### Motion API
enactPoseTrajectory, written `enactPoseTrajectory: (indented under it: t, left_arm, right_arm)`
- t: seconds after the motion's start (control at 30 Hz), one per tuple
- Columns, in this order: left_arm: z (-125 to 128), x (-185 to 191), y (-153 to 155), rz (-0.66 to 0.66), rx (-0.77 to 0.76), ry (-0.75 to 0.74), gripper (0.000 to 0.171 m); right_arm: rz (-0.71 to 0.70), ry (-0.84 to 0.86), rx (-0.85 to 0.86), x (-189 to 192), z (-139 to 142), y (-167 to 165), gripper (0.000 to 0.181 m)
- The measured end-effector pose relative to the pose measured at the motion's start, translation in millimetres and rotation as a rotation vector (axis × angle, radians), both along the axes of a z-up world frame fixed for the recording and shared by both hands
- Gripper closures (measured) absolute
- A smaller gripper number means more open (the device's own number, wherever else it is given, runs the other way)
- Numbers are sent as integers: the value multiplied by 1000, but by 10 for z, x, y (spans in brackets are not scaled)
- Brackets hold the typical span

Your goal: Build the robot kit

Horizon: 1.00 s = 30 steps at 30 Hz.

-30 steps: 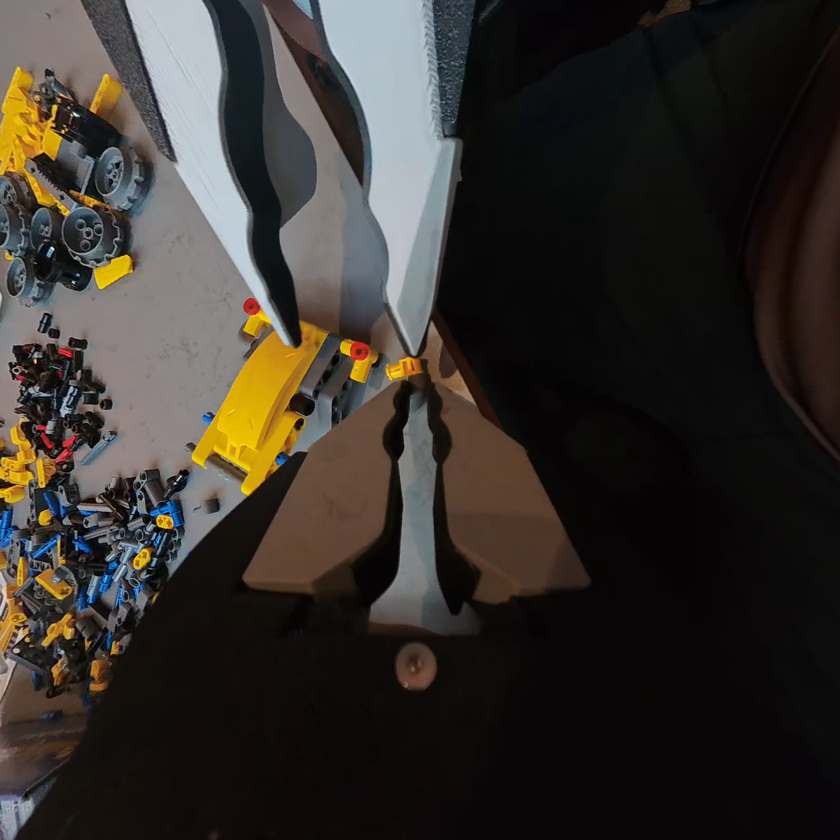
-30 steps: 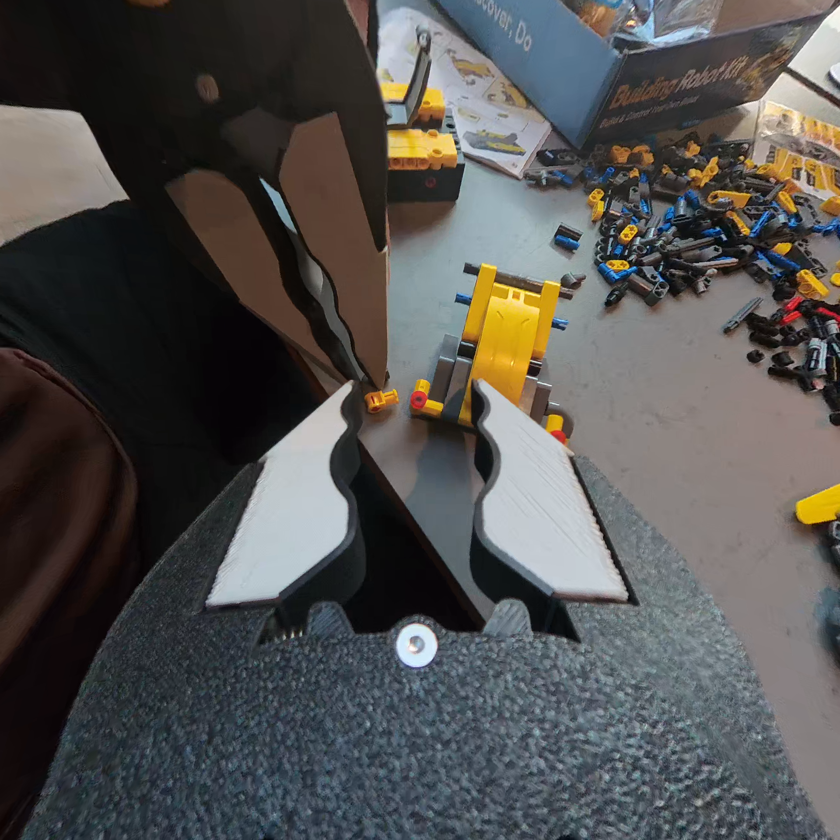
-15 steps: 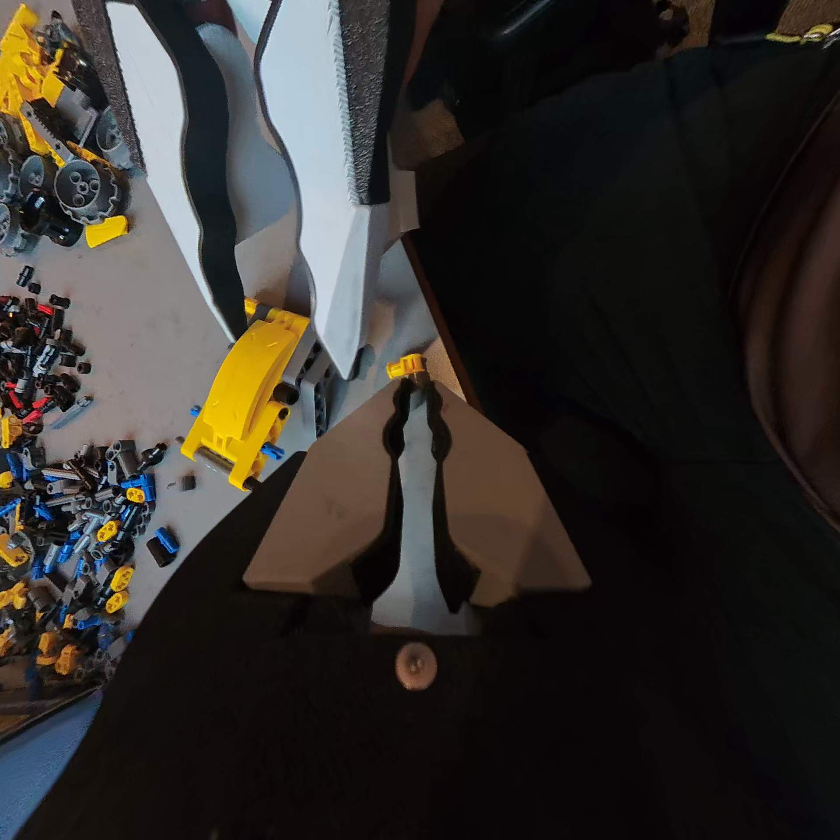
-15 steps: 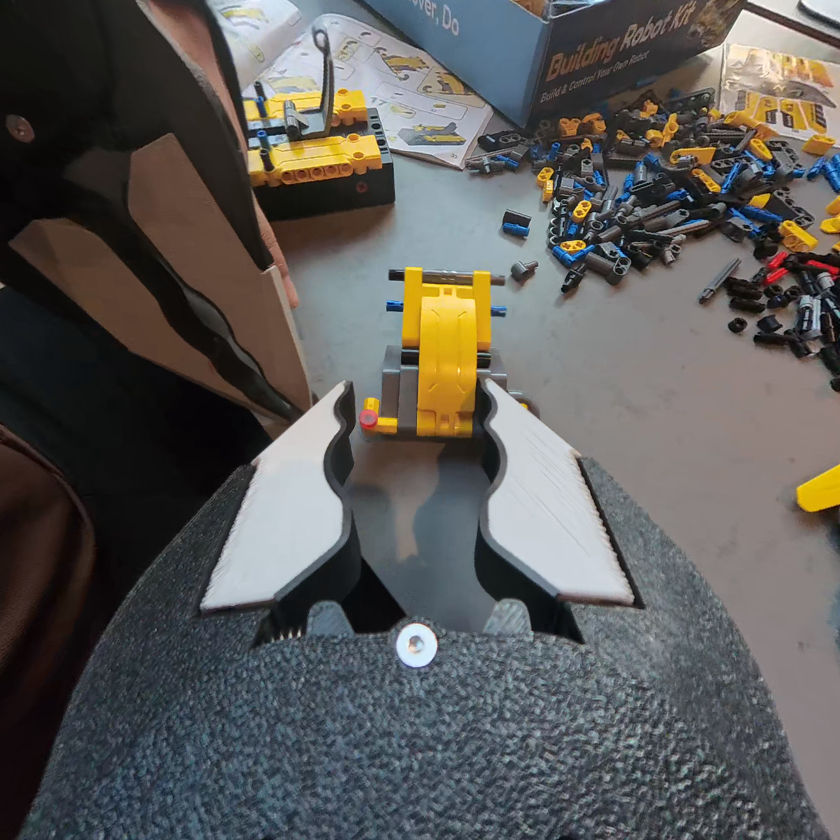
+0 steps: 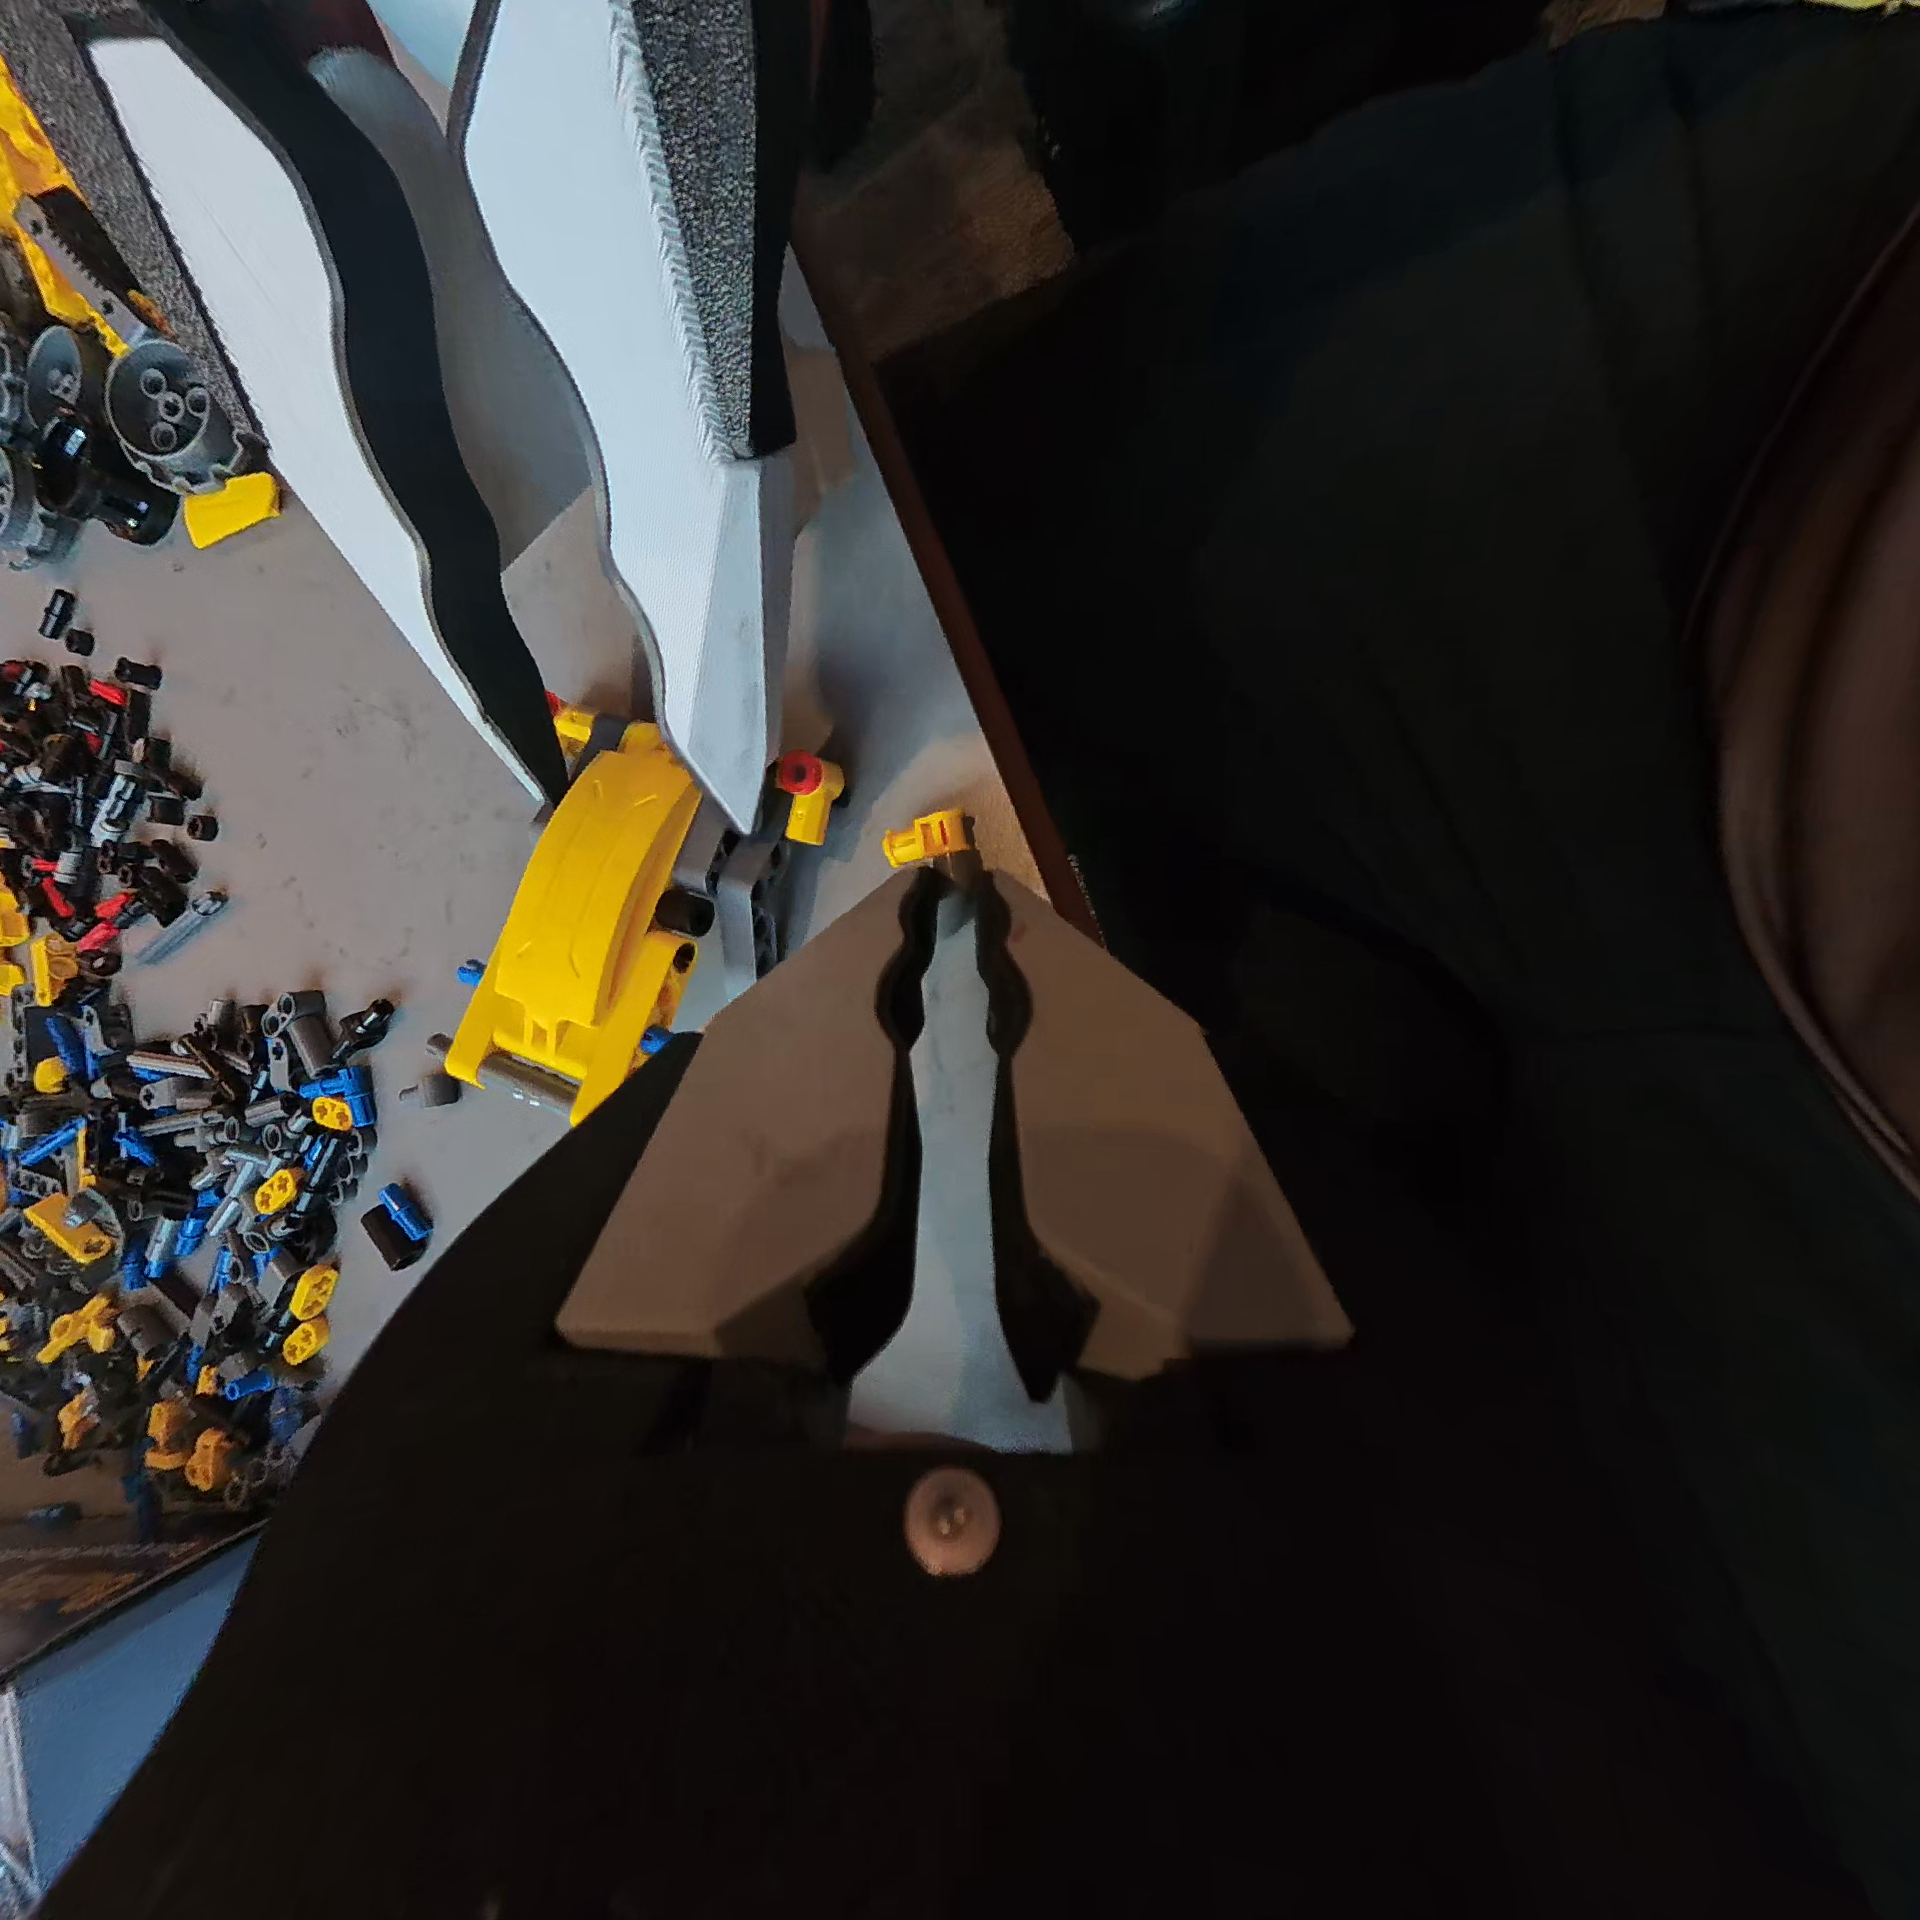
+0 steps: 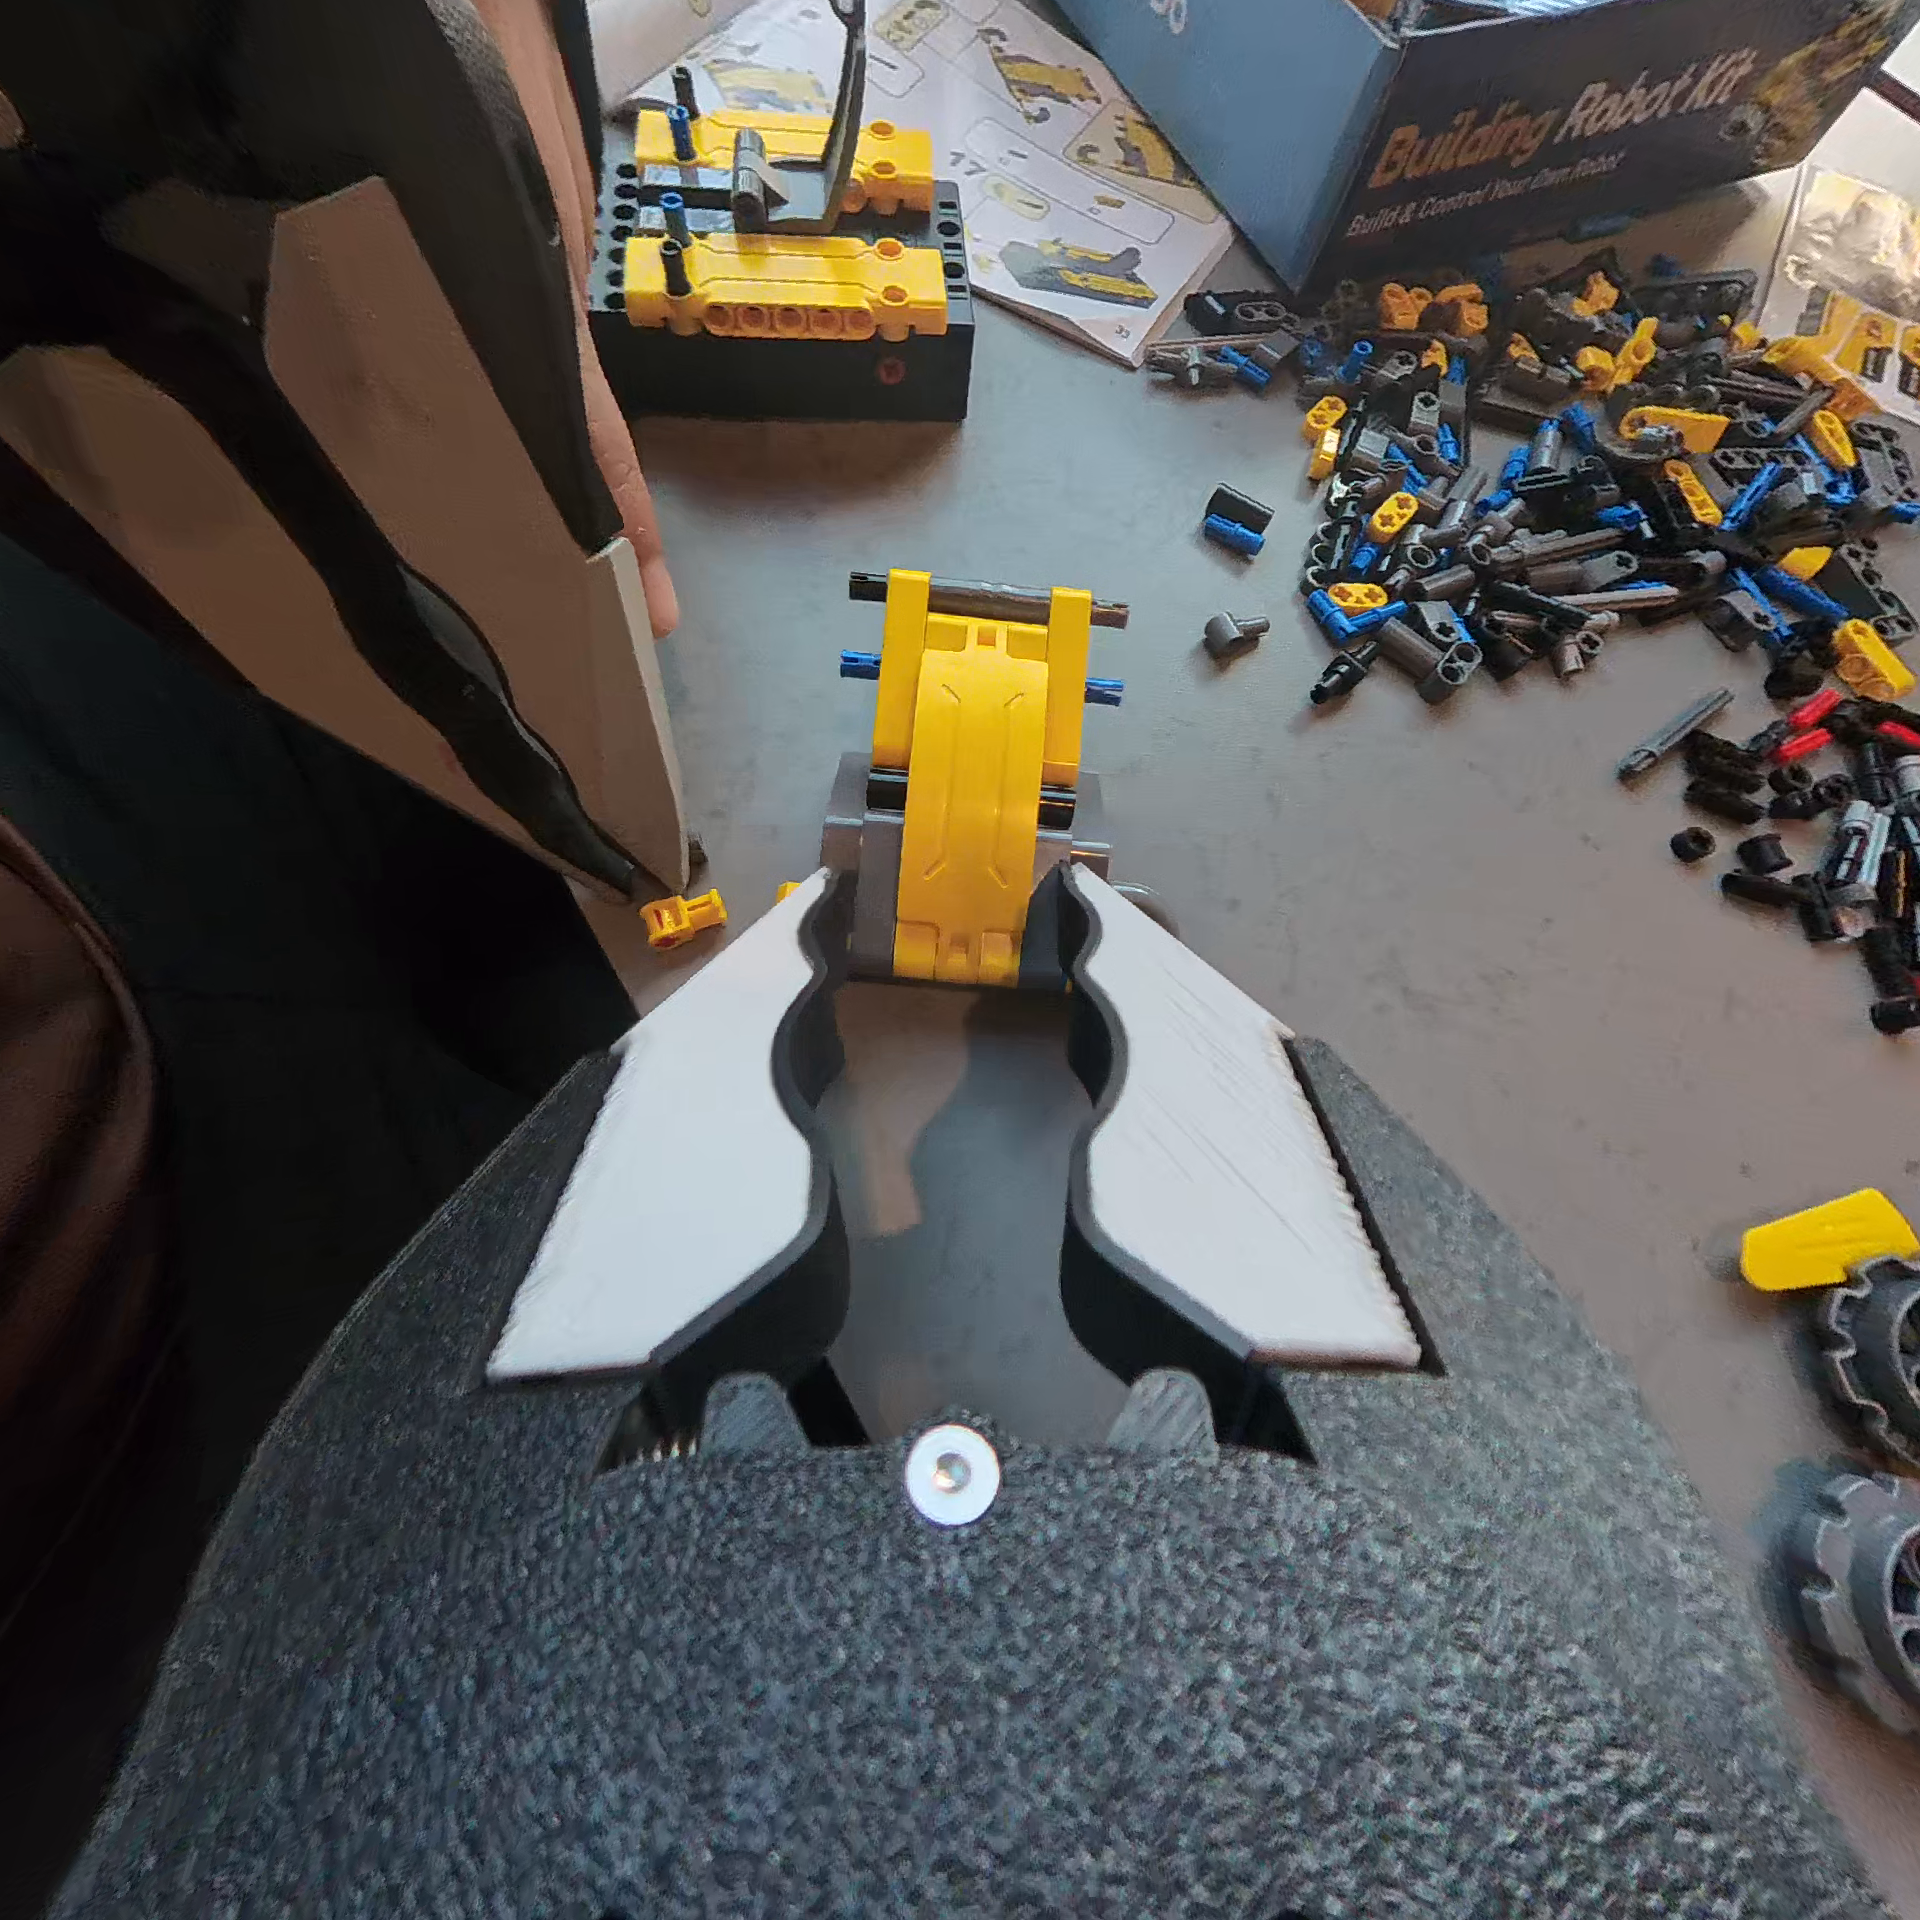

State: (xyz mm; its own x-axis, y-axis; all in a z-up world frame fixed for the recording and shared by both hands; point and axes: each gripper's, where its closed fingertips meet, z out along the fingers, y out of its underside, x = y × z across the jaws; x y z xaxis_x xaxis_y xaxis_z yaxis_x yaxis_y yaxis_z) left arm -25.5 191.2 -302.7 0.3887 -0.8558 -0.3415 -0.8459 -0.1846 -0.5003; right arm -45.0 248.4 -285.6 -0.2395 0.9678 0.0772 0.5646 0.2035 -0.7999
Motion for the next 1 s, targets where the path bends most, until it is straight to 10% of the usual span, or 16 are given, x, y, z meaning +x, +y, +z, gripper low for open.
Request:
enactPoseTrajectory:
  t: [0.3,0.7,1.0]
  left_arm:
    - [5,10,-50,-94,43,111,167]
    - [0,-24,6,-186,25,247,167]
    - [11,16,43,-245,10,232,167]
  right_arm:
    - [5,45,-120,260,172,-153,126]
    - [2,-24,152,258,-40,-193,111]
    - [45,-10,179,236,-34,-338,130]
